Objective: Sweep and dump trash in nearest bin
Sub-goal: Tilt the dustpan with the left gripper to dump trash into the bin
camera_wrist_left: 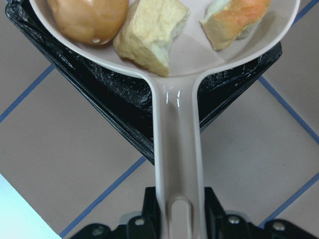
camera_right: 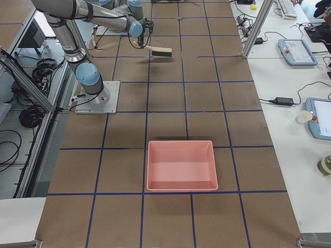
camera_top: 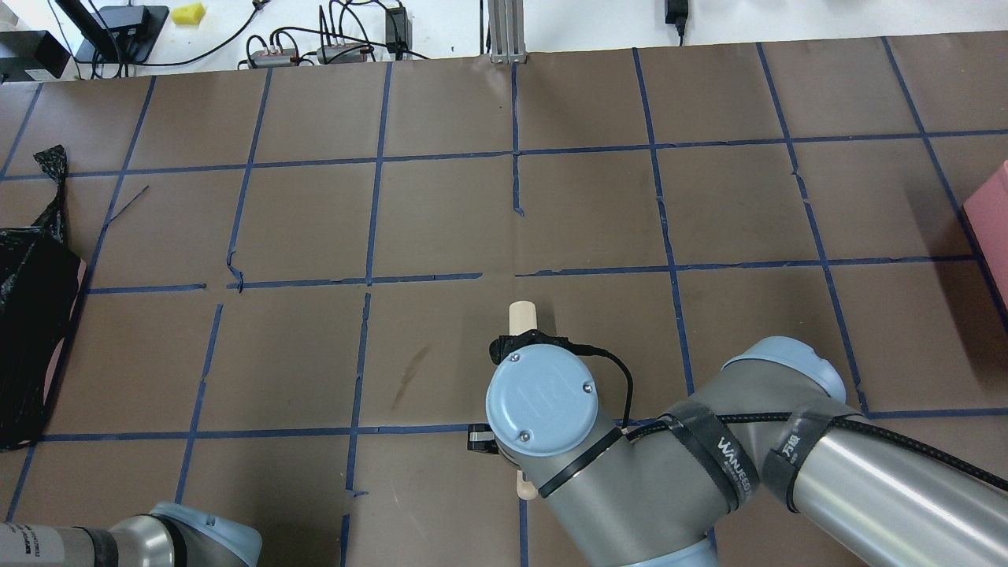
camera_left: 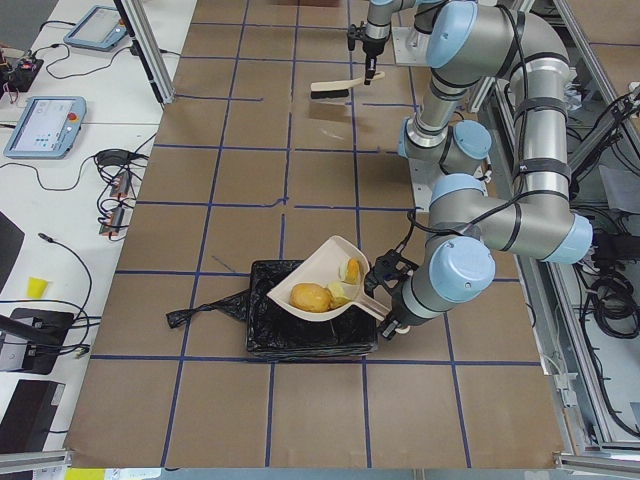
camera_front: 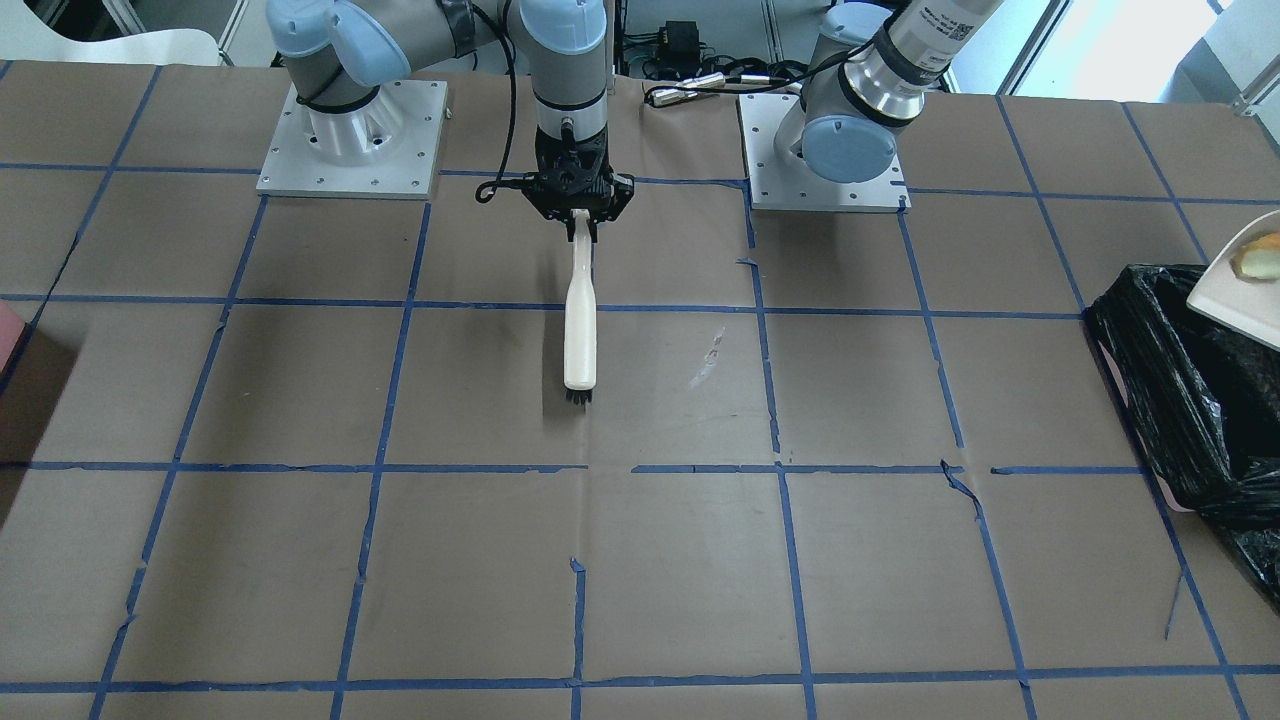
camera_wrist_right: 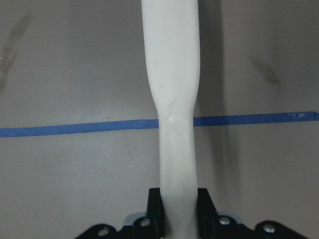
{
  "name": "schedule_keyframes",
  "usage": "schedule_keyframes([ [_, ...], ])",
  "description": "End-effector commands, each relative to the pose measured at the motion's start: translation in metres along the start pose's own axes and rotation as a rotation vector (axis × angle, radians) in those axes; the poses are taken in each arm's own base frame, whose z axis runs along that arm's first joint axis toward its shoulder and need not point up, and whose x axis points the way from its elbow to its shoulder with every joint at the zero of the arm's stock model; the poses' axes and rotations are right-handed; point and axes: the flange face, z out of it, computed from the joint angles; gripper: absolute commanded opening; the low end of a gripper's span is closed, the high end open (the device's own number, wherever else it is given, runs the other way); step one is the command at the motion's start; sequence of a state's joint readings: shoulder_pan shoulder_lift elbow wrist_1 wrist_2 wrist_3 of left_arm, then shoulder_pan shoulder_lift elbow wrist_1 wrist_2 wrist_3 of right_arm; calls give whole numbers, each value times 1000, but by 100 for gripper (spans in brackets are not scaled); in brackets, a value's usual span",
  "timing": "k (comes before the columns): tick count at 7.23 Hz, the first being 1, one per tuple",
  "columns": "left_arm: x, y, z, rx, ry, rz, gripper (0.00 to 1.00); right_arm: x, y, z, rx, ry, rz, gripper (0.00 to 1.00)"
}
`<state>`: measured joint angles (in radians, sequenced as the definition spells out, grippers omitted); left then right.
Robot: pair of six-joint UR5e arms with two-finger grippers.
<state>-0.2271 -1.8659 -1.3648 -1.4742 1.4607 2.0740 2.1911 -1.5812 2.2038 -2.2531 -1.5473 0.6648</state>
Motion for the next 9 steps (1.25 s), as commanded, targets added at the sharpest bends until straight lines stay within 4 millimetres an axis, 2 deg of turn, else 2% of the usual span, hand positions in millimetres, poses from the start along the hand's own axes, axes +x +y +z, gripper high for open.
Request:
schedule_keyframes([
  [1, -7, 6, 7, -91, -12, 8, 3, -4, -3, -2, 25, -30, -15, 13],
  [2, -14, 1, 11, -125, -55, 25, 3, -4, -7, 2, 23, -23, -78, 13],
  [4, -22, -35, 18, -211, -41, 95, 3, -3, -5, 5, 18, -14, -88, 15],
  [6, -33, -22, 25, -297, -61, 112, 3, -2, -5, 9, 7, -4, -71, 15],
  [7, -34, -21, 22, -315, -72, 131, 3, 0, -4, 17, -9, 5, -55, 15],
  [8, -32, -23, 13, -331, -91, 137, 3, 0, -3, 20, -16, 11, -44, 15],
  [9, -28, -28, -4, -405, -94, 139, 3, 1, -2, 21, -19, 13, -30, 15],
])
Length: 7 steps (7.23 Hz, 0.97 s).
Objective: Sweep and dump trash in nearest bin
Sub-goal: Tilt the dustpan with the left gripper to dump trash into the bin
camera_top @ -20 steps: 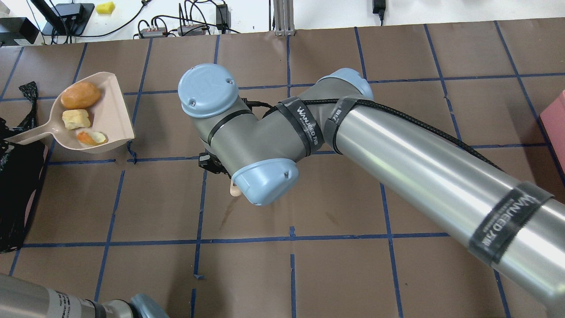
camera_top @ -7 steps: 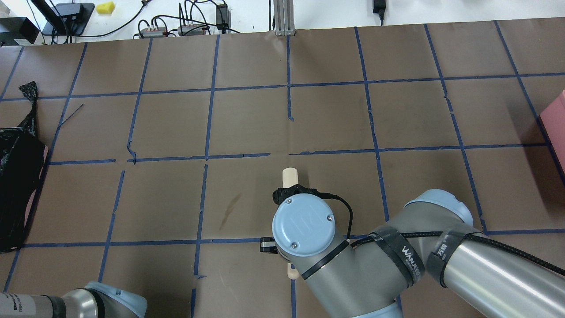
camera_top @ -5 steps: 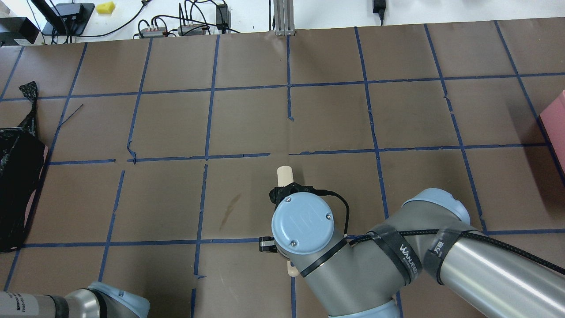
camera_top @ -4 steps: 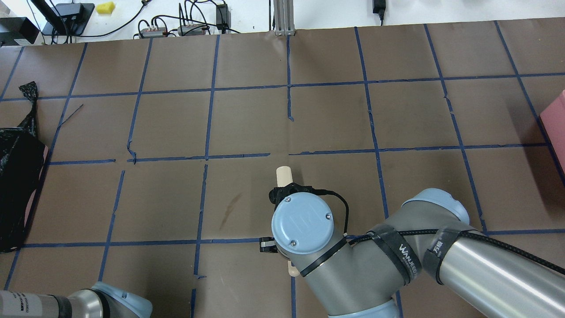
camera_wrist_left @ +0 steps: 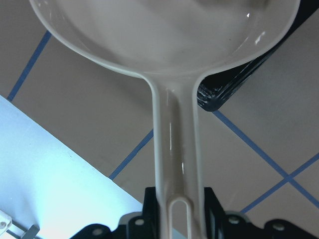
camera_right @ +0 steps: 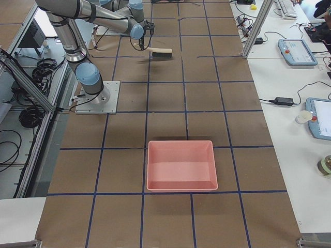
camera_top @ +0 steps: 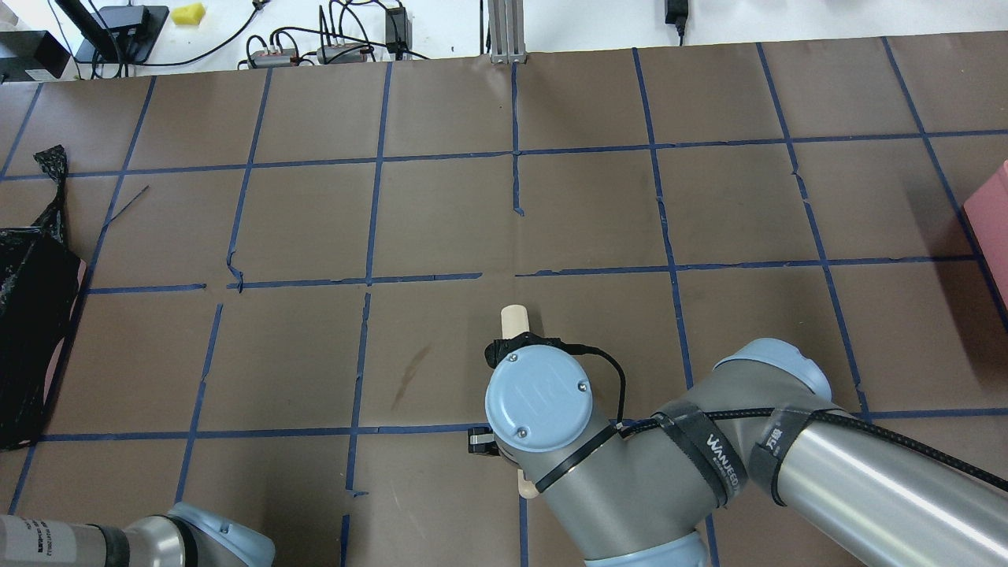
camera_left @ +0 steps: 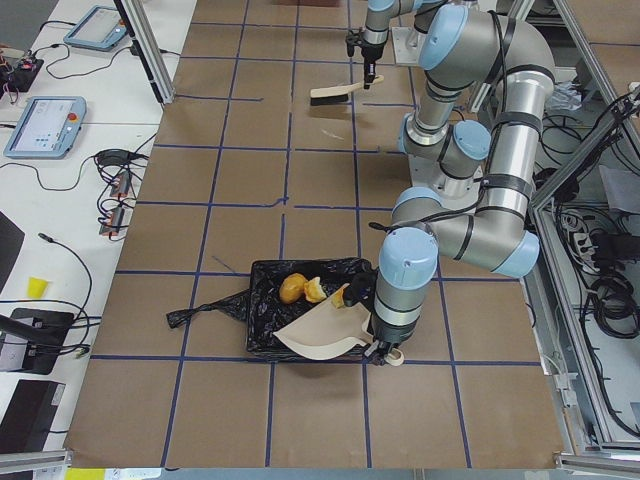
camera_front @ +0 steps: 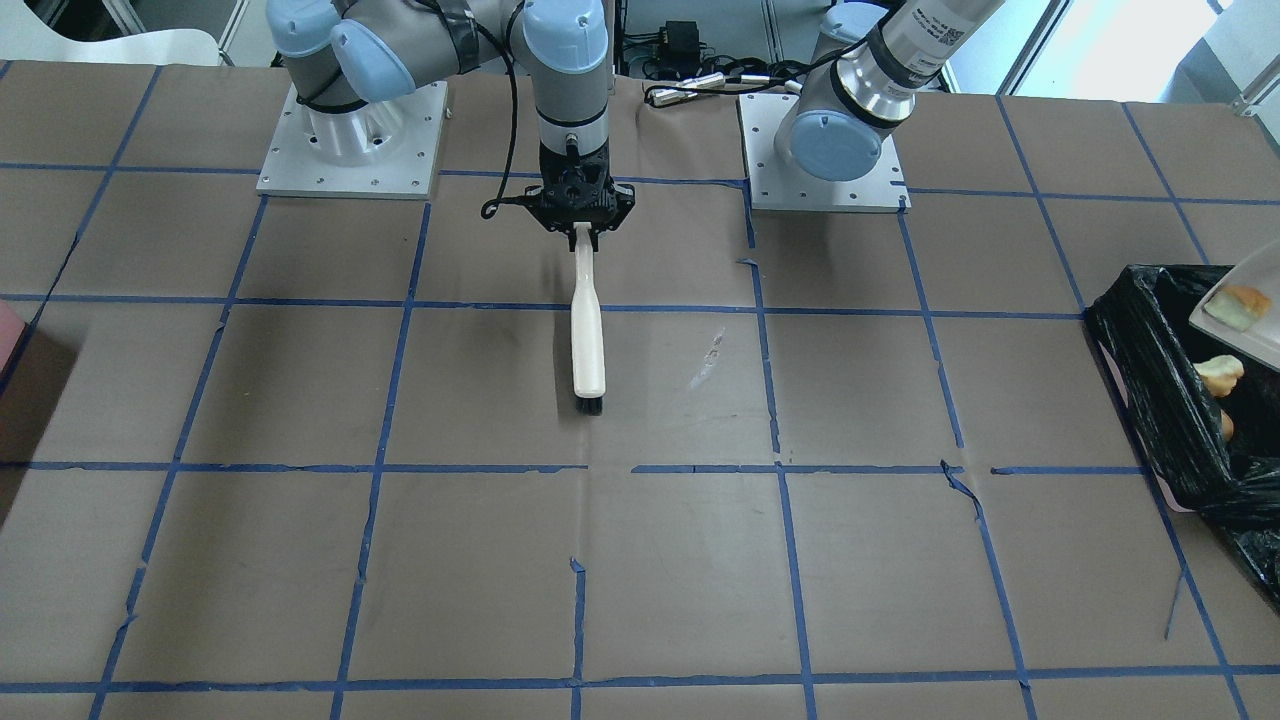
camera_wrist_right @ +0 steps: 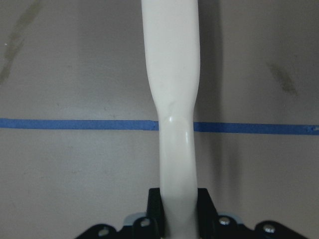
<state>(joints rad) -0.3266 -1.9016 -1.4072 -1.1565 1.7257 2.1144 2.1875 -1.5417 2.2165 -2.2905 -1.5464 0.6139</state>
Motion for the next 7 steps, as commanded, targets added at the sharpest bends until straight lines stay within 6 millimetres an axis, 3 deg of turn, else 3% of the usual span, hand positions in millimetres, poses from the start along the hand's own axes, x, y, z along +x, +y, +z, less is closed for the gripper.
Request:
schedule_keyframes([
  [1, 2, -1, -24, -85, -8, 14, 3, 0, 1, 2, -6, 3, 23, 15],
  [2, 4, -4, -36, -95, -19, 14, 3, 0, 1, 2, -6, 3, 23, 16],
  [4, -2, -31, -89, -195, -124, 43, 3, -2, -1, -1, 6, -14, 22, 19],
  [6, -7, -34, -103, -284, -197, 94, 3, -2, -1, 1, 3, -11, 21, 19],
  [7, -7, -36, -98, -291, -201, 122, 3, -2, -1, 1, -1, -11, 21, 21],
])
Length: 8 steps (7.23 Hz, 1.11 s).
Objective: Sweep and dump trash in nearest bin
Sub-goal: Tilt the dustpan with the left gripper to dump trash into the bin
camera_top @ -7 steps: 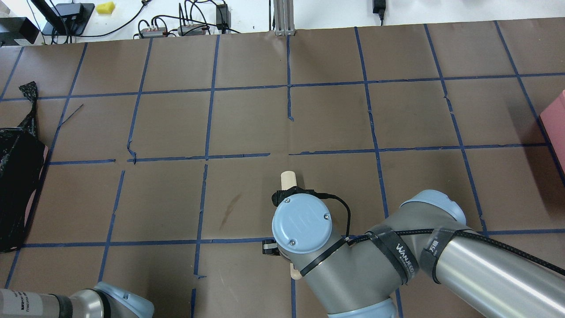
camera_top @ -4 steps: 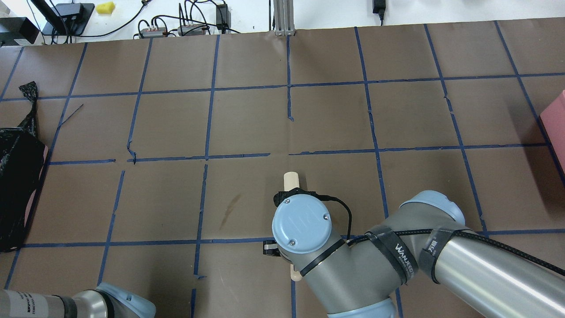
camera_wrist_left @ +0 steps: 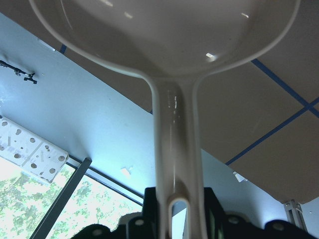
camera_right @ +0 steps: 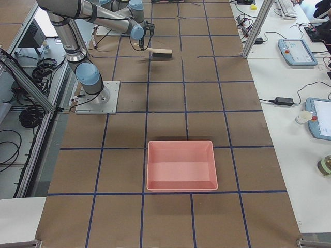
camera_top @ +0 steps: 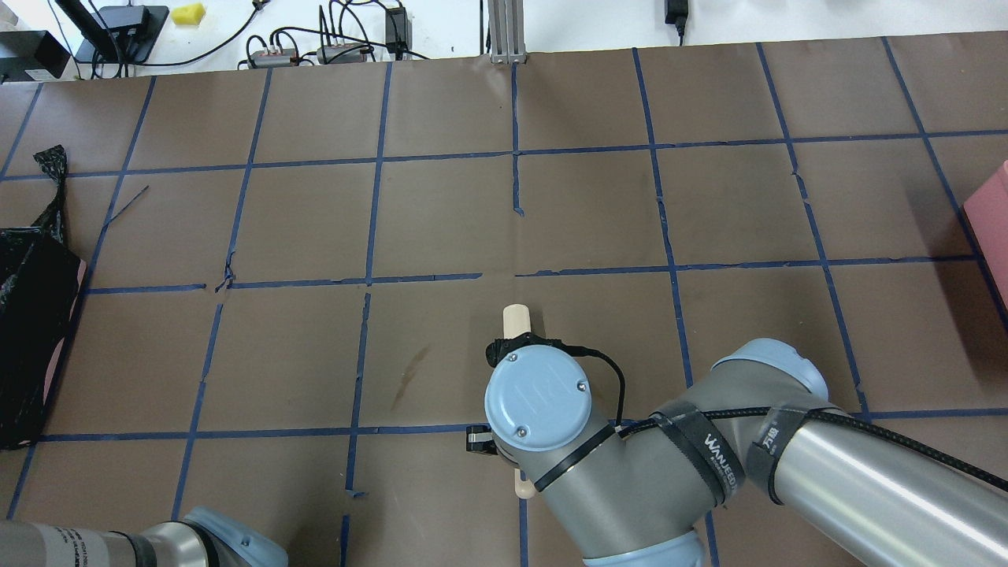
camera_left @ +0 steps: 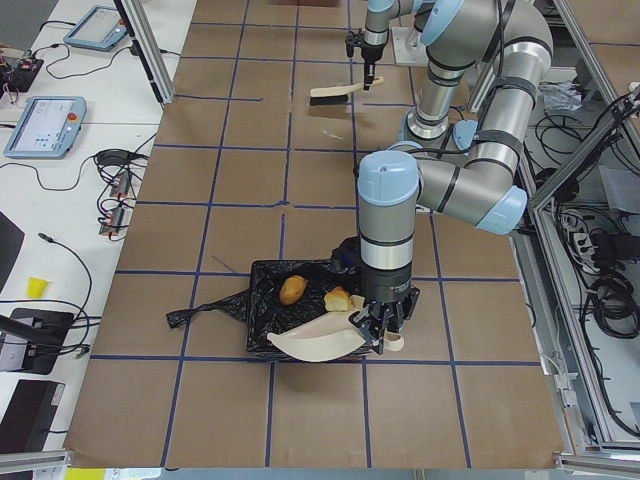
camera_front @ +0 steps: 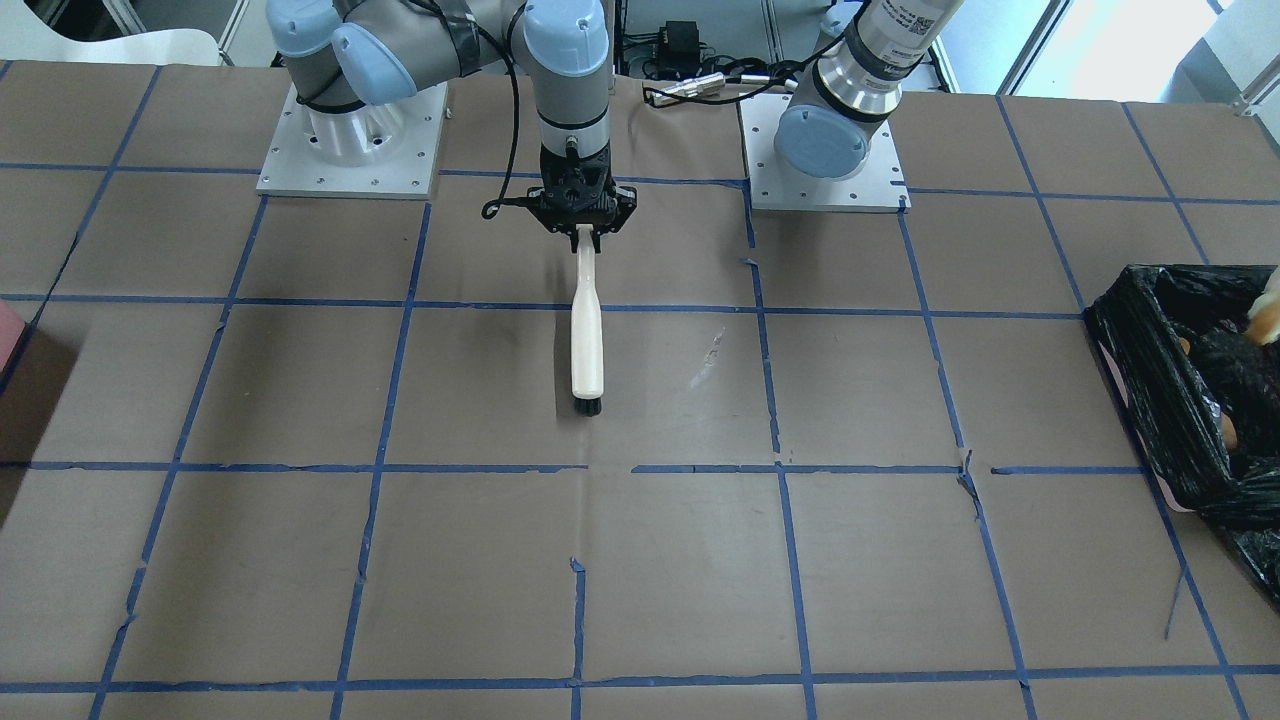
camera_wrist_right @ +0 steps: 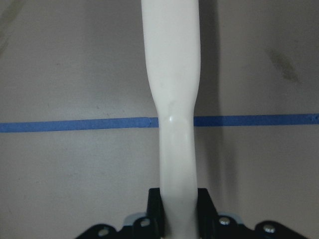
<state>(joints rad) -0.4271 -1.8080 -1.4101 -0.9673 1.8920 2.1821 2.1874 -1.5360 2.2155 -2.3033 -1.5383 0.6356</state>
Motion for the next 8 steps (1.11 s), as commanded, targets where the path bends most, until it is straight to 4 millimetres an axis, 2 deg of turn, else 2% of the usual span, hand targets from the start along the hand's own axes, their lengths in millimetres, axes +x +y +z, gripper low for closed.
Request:
schedule_keyframes([
  [1, 1, -5, 5, -19, -19, 34, 3, 0, 0, 0, -1, 1, -1, 32],
  [2, -1, -2, -11, -21, -37, 31, 3, 0, 0, 0, 0, 2, -1, 45],
  [3, 2, -5, -18, -1, -19, 47, 3, 0, 0, 0, 1, 3, -1, 65],
  [4, 10, -11, -39, 65, -12, 58, 3, 0, -1, 0, 4, 1, 1, 81],
  [6, 13, -46, -89, 170, -49, 66, 2, 0, -1, -1, 5, 0, -1, 85],
  [7, 10, -68, -108, 216, -64, 74, 2, 1, -5, -1, 6, -1, -4, 87],
  [8, 8, -89, -123, 244, -72, 70, 2, 0, -15, -10, 34, -15, -5, 91],
])
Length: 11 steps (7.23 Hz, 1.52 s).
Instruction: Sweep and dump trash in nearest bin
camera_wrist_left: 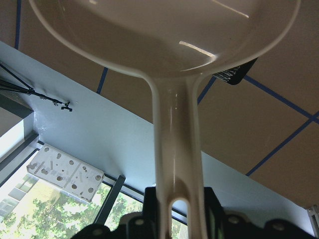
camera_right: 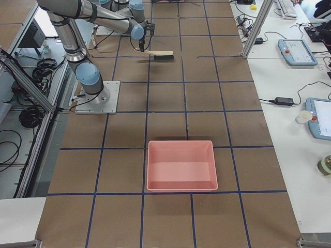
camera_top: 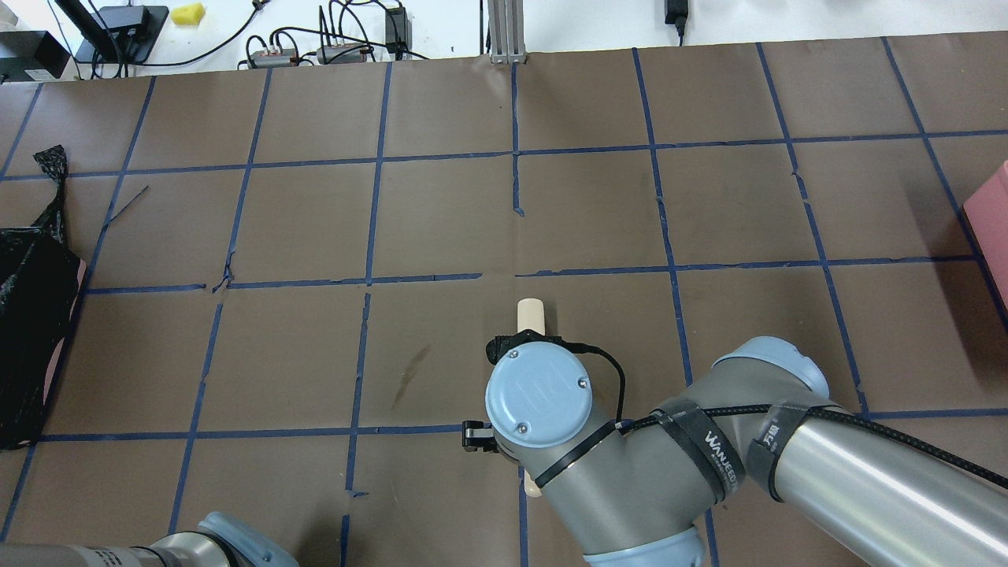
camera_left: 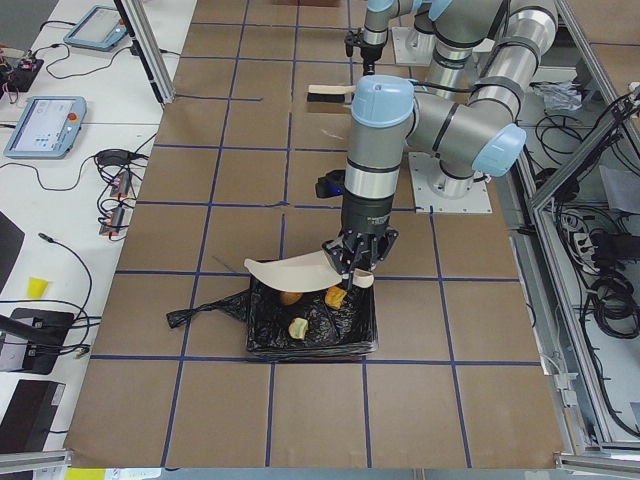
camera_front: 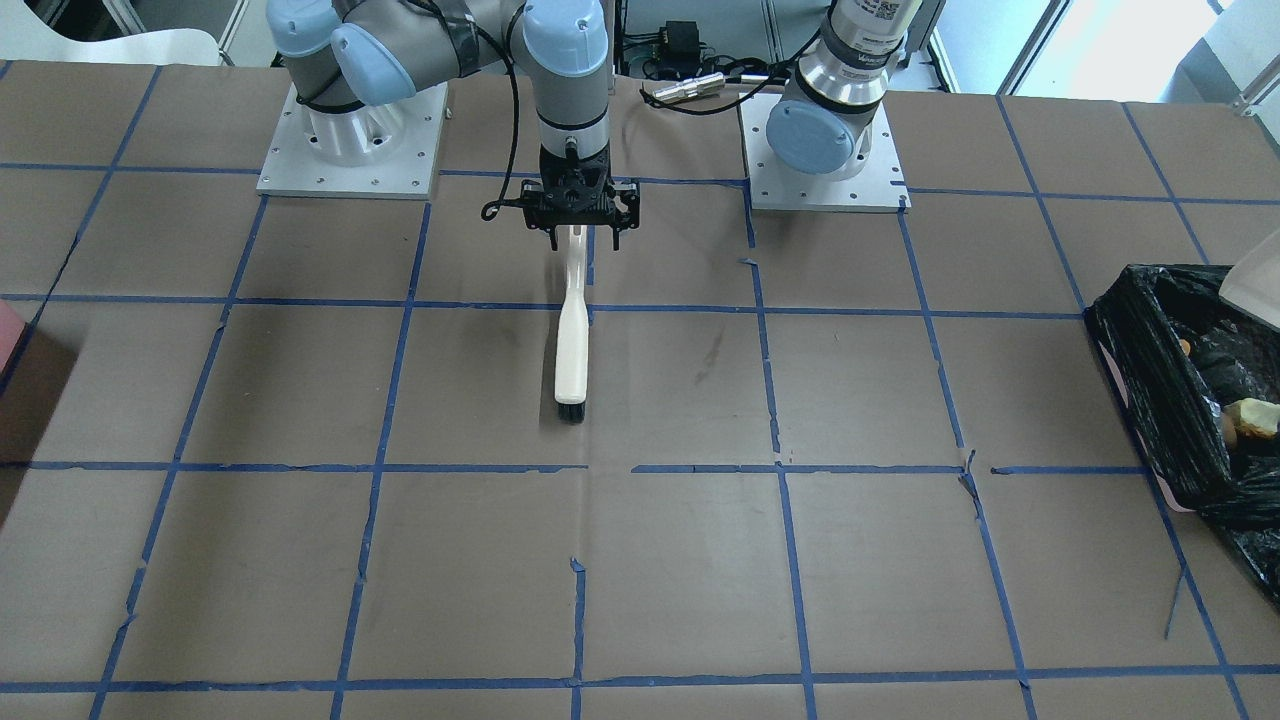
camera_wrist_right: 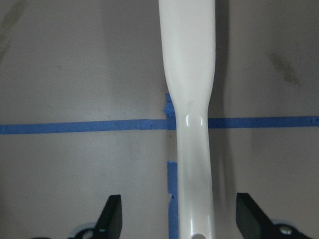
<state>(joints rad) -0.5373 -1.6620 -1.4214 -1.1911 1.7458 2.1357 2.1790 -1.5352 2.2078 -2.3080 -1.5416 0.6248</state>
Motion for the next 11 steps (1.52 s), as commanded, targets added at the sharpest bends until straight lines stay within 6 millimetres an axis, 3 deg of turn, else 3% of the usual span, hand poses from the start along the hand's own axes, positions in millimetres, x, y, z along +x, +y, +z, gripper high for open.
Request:
schedule_keyframes([
  [1, -10, -55, -26, 84, -32, -7, 2, 0, -34, -27, 60, -22, -9, 95],
  [2, -15, -84, -30, 115, -43, -11, 2, 10, -56, -39, 84, -30, 16, 95],
  [4, -29, -154, -36, 170, -41, -56, 2, 24, -80, -54, 117, -35, 32, 100],
  [6, -24, -242, -40, 228, -6, -101, 2, 45, -127, -93, 129, -31, 100, 100],
  [7, -19, -279, -28, 246, 31, -137, 3, 59, -147, -112, 115, -6, 54, 100],
  [8, -14, -311, -33, 259, 41, -149, 3, 88, -160, -114, 109, 51, 29, 100],
  [10, -11, -361, -28, 263, 76, -199, 3, 137, -191, -126, 121, 9, 14, 100],
  [11, -12, -382, -23, 268, 78, -209, 3, 140, -190, -146, 139, 8, -8, 100],
])
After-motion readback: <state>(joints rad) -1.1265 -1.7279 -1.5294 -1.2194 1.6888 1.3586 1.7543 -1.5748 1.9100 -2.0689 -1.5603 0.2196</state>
